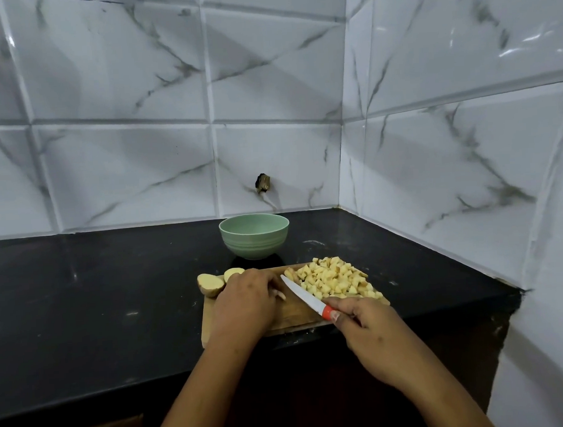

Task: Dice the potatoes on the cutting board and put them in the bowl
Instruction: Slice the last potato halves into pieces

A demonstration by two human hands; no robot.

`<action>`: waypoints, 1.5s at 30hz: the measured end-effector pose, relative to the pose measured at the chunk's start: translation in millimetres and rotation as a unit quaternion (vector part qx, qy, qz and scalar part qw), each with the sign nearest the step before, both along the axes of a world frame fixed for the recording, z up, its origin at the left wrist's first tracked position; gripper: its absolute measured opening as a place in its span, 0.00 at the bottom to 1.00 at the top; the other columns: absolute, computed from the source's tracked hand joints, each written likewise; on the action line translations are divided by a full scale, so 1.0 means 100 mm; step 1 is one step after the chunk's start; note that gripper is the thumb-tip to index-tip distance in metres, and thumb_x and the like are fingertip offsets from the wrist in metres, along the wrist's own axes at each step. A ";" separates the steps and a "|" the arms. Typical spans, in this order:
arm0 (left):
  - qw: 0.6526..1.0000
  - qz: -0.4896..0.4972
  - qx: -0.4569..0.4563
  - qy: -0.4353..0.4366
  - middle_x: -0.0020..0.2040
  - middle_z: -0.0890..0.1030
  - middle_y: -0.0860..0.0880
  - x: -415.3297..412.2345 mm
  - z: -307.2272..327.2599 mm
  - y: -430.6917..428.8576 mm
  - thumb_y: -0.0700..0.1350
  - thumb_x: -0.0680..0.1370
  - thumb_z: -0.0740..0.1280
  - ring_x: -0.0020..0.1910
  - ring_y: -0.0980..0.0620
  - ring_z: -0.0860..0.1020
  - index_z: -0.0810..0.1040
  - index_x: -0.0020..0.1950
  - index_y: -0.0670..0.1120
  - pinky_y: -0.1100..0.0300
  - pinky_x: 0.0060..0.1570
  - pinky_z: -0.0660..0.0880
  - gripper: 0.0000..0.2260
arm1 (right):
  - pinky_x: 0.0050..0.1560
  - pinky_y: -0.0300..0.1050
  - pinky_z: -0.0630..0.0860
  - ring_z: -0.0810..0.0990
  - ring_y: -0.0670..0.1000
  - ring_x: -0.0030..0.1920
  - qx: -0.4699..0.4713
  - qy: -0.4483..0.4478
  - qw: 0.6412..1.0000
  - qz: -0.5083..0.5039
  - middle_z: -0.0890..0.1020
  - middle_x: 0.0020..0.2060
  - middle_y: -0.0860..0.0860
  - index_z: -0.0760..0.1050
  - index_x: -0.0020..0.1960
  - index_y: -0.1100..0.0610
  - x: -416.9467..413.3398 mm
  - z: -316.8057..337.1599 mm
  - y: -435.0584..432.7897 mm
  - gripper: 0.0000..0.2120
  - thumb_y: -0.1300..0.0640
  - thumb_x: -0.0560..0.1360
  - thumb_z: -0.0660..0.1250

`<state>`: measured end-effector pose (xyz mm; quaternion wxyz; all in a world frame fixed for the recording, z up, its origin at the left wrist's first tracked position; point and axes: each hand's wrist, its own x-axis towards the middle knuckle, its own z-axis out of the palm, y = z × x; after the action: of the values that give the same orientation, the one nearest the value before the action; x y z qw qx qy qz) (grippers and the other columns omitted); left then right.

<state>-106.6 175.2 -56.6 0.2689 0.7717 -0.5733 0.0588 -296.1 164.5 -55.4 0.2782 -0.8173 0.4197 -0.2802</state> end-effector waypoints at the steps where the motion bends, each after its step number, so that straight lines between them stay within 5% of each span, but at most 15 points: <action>1: 1.000 0.000 -0.003 -0.001 0.57 0.77 0.54 0.00 0.00 0.00 0.49 0.80 0.62 0.56 0.55 0.74 0.78 0.58 0.54 0.58 0.56 0.73 0.09 | 0.28 0.30 0.64 0.71 0.39 0.30 0.001 -0.002 1.000 0.000 0.74 0.40 0.39 0.68 0.71 0.45 0.00 0.00 0.00 0.18 0.51 0.82 0.57; 5: 1.000 -0.009 -0.020 0.011 0.51 0.77 0.56 0.01 -0.02 0.05 0.54 0.77 0.66 0.53 0.56 0.73 0.76 0.47 0.53 0.60 0.52 0.72 0.06 | 0.30 0.31 0.65 0.72 0.40 0.32 -0.015 0.006 1.000 -0.005 0.73 0.40 0.38 0.67 0.72 0.45 -0.01 0.01 0.00 0.18 0.51 0.82 0.57; 9: 0.999 -0.020 -0.040 0.030 0.43 0.74 0.59 0.01 -0.03 0.13 0.56 0.75 0.68 0.47 0.59 0.71 0.76 0.41 0.54 0.64 0.44 0.65 0.08 | 0.42 0.32 0.69 0.73 0.38 0.46 -0.060 0.040 0.997 -0.030 0.75 0.63 0.42 0.66 0.72 0.43 0.01 0.00 0.04 0.19 0.49 0.82 0.55; 14: 0.996 -0.028 -0.061 0.057 0.45 0.76 0.59 0.03 -0.04 0.20 0.52 0.73 0.71 0.46 0.61 0.72 0.81 0.43 0.54 0.65 0.44 0.69 0.03 | 0.39 0.36 0.75 0.76 0.41 0.41 -0.165 0.080 0.981 -0.071 0.78 0.51 0.41 0.64 0.72 0.39 0.04 -0.01 0.18 0.18 0.48 0.82 0.51; 20: 0.994 -0.026 -0.089 0.055 0.49 0.78 0.59 0.00 -0.05 0.23 0.51 0.73 0.71 0.48 0.62 0.73 0.83 0.44 0.53 0.64 0.49 0.73 0.03 | 0.40 0.38 0.73 0.77 0.44 0.46 -0.206 0.151 0.964 -0.077 0.78 0.53 0.44 0.55 0.75 0.38 0.11 -0.04 0.22 0.21 0.49 0.83 0.51; 26: 0.993 -0.016 -0.098 0.067 0.49 0.78 0.59 0.01 -0.07 0.21 0.50 0.73 0.72 0.48 0.62 0.74 0.83 0.44 0.53 0.66 0.48 0.72 0.03 | 0.28 0.39 0.62 0.71 0.47 0.38 -0.244 0.214 0.943 -0.065 0.75 0.43 0.47 0.53 0.77 0.44 0.25 -0.06 0.15 0.26 0.58 0.82 0.55; 30: 0.993 -0.013 -0.093 0.072 0.49 0.78 0.60 0.02 -0.08 0.20 0.51 0.73 0.72 0.47 0.62 0.73 0.82 0.43 0.53 0.68 0.45 0.69 0.03 | 0.30 0.39 0.64 0.72 0.46 0.39 -0.255 0.201 0.942 -0.084 0.78 0.47 0.46 0.51 0.77 0.42 0.19 -0.06 0.11 0.26 0.56 0.82 0.54; 40: 0.990 0.005 -0.118 0.078 0.48 0.78 0.59 0.02 -0.11 0.19 0.51 0.71 0.73 0.49 0.61 0.74 0.83 0.42 0.51 0.64 0.49 0.72 0.05 | 0.27 0.39 0.60 0.71 0.46 0.36 -0.266 0.210 0.938 -0.068 0.73 0.39 0.46 0.52 0.77 0.44 0.28 -0.07 0.14 0.26 0.57 0.82 0.55; 45: 0.989 -0.001 -0.122 0.084 0.47 0.79 0.58 0.04 -0.13 0.17 0.49 0.71 0.73 0.49 0.60 0.75 0.83 0.40 0.50 0.64 0.48 0.72 0.03 | 0.31 0.39 0.65 0.76 0.47 0.43 -0.258 0.196 0.945 -0.044 0.78 0.48 0.46 0.50 0.77 0.42 0.17 -0.09 0.25 0.27 0.56 0.82 0.54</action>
<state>-102.8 191.7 -69.8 0.4083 0.7349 -0.5379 0.0631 -279.0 189.2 -64.7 -0.0429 -0.8804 0.4149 -0.2257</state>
